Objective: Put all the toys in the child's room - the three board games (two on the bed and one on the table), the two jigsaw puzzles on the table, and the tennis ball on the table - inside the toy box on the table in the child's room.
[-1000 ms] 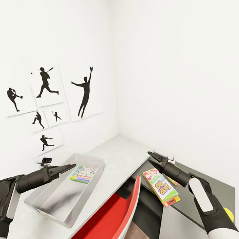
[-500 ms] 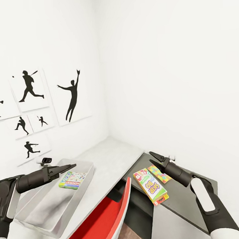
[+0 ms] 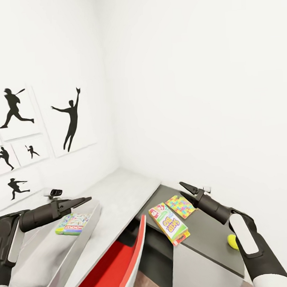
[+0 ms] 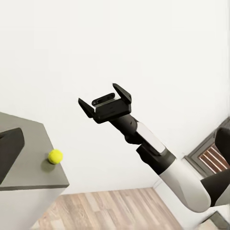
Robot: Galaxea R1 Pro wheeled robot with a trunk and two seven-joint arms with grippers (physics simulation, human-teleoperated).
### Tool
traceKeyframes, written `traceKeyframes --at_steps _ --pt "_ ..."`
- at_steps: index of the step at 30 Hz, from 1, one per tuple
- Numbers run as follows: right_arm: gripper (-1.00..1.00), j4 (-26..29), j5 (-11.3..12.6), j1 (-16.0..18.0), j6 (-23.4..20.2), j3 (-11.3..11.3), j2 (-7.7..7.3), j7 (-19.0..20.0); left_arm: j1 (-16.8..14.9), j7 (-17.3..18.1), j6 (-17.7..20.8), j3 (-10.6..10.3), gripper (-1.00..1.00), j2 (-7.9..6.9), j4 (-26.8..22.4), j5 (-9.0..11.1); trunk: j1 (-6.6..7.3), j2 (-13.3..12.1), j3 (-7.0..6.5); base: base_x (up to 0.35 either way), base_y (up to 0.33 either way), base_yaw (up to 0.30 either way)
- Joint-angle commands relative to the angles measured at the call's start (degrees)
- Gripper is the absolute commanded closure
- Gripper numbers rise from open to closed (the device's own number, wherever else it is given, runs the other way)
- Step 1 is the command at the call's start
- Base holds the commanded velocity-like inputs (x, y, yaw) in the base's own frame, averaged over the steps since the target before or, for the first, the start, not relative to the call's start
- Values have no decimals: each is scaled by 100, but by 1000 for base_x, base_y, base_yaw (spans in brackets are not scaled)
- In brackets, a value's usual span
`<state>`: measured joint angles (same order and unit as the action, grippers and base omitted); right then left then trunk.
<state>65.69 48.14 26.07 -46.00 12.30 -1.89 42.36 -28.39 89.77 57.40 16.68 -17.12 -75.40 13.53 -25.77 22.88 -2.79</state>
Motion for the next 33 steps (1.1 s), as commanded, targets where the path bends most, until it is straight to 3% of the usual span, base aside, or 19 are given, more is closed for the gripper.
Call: traceKeyframes --at_steps 1,33 --pt "-100 -4 8 3 -32 6 2 9 0 23 61 1 -100 -2 -1 -3 -1 4 -4 -101 0 -213" --pt "-100 -20 -3 5 -32 18 -47 1 0 23 54 -6 -100 22 -1 -15 -1 4 -223 -20 0 -213"
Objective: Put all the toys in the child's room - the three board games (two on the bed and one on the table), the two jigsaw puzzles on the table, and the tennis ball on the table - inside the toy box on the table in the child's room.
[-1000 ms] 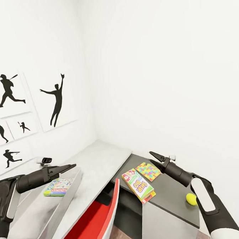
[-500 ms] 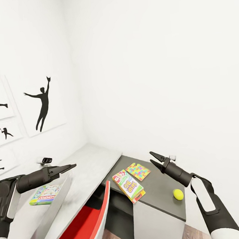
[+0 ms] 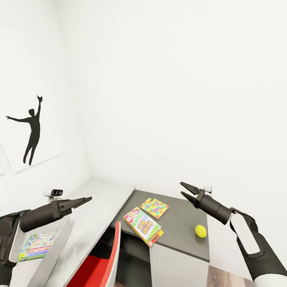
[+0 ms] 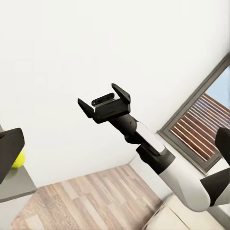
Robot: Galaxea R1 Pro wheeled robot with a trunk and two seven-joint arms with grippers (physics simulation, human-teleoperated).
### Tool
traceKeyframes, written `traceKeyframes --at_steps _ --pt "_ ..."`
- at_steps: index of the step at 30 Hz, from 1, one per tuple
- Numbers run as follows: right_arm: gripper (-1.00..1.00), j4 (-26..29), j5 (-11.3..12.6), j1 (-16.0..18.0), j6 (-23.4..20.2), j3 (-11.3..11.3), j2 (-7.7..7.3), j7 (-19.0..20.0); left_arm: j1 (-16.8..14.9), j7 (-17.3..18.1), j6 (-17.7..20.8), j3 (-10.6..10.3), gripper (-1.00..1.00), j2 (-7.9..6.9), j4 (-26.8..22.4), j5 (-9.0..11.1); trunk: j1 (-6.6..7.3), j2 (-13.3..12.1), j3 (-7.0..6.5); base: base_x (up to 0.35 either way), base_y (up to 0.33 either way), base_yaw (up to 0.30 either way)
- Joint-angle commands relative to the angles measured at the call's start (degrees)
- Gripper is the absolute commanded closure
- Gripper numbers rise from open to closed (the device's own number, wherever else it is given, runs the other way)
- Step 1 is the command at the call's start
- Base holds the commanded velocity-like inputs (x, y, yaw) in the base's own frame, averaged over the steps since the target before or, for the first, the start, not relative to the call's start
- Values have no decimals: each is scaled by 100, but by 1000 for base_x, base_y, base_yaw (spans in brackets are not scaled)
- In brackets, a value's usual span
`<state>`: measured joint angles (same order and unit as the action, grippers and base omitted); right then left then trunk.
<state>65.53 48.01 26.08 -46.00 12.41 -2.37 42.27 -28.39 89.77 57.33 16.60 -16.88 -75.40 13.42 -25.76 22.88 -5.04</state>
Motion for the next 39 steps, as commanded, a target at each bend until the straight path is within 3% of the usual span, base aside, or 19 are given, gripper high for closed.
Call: traceKeyframes --at_steps 1,16,39 --pt "-100 -4 13 3 -32 6 1 10 0 23 60 1 -100 2 -1 -3 -2 4 -4 0 0 -213" --pt "-100 -4 25 2 -32 46 -1 18 0 23 59 -8 -100 16 -1 2 -2 4 -107 -29 0 -213" --pt "-100 -5 15 2 -32 86 -1 14 0 23 59 -9 -100 18 -1 2 -2 4 -264 -267 0 -213"
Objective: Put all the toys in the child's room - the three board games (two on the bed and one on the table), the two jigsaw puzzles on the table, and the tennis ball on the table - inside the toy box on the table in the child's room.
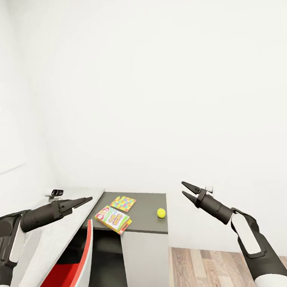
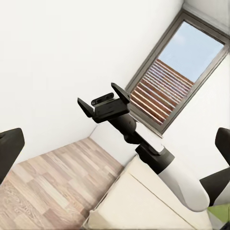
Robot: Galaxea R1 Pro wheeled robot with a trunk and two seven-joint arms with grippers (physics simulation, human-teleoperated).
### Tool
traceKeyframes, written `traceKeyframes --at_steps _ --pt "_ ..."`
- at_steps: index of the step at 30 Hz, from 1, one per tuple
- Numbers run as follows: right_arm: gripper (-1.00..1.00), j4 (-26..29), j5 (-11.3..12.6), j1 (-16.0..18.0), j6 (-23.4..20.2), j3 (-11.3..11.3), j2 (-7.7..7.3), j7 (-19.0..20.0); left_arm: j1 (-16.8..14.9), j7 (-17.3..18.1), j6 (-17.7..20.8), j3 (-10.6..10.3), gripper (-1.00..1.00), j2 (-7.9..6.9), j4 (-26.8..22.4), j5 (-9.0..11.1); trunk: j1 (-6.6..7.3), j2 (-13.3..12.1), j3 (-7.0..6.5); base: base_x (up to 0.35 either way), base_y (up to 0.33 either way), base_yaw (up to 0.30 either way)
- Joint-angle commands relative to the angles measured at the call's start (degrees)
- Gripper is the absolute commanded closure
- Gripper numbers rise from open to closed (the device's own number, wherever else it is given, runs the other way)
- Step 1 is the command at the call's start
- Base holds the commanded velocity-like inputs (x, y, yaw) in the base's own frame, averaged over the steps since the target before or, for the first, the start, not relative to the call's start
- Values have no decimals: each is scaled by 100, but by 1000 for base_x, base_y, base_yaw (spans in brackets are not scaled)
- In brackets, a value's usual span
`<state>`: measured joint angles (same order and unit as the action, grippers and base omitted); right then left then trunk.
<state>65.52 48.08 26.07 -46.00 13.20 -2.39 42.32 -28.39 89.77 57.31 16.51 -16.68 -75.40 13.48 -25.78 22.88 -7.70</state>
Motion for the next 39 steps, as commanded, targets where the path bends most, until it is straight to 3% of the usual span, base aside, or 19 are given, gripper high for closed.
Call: traceKeyframes --at_steps 1,13,31,39 --pt "-100 -4 9 3 -32 7 1 8 0 23 61 0 -100 -2 -1 -5 0 4 -4 -196 0 -213" --pt "-100 -27 5 3 -32 7 1 4 0 23 61 1 -100 -2 -1 -4 0 4 -86 -133 0 -213" --pt "-100 -32 27 4 -32 9 1 13 0 23 61 1 -100 -2 -1 -8 0 4 -190 -7 0 -178" --pt "-100 -38 43 3 -48 189 1 13 0 23 61 -5 -100 -2 -1 -3 0 4 -193 -1 0 -169"
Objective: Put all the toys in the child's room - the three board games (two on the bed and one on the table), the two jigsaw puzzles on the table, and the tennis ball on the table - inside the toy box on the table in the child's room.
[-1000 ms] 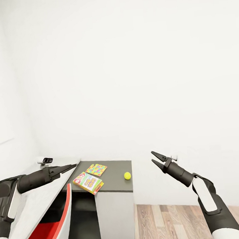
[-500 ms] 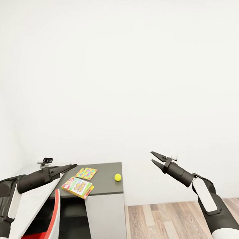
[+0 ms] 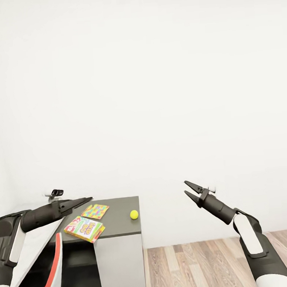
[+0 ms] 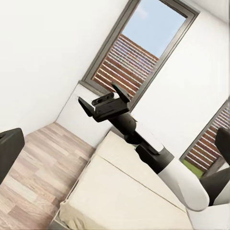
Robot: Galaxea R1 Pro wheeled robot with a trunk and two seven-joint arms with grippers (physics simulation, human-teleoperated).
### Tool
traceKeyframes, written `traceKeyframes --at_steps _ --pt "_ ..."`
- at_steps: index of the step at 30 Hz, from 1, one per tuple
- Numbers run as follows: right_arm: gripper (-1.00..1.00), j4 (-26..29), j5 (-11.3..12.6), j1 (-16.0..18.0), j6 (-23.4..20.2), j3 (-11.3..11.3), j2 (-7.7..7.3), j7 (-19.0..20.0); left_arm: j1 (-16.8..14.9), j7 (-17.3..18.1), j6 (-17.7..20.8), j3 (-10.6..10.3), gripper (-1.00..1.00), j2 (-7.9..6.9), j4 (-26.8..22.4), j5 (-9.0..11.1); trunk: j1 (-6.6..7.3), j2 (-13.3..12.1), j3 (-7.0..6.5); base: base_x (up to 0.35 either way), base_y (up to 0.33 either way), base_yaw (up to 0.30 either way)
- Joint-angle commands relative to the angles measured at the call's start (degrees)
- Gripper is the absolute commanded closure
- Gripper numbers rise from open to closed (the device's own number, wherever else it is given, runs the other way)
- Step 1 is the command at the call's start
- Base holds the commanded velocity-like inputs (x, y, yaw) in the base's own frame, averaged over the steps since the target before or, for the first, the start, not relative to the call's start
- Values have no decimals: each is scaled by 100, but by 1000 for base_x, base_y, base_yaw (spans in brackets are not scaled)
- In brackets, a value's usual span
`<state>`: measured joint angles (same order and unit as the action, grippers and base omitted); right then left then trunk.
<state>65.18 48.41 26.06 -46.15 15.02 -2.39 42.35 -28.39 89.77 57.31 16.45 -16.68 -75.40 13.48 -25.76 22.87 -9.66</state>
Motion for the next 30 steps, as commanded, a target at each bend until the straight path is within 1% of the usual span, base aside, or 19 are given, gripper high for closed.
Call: traceKeyframes --at_steps 1,5,16,22,30 --pt "-100 -5 10 4 -33 11 2 10 0 23 61 2 -100 -2 -1 -4 -2 5 3 -14 0 -236" --pt "-100 -28 11 4 -34 32 2 10 0 23 61 2 -100 -2 -1 -7 -2 5 3 -86 0 -241" --pt "-100 -106 11 4 -34 74 2 10 0 23 61 -1 -100 -2 -1 -9 -2 5 8 -158 0 -244" --pt "-100 -199 14 4 -34 176 2 10 0 23 61 0 -100 -2 -1 -12 -2 5 8 -23 0 -245" --pt "-100 -254 11 4 -34 201 2 10 0 23 61 -9 -100 -2 -1 -27 -2 5 8 -2 0 -245"
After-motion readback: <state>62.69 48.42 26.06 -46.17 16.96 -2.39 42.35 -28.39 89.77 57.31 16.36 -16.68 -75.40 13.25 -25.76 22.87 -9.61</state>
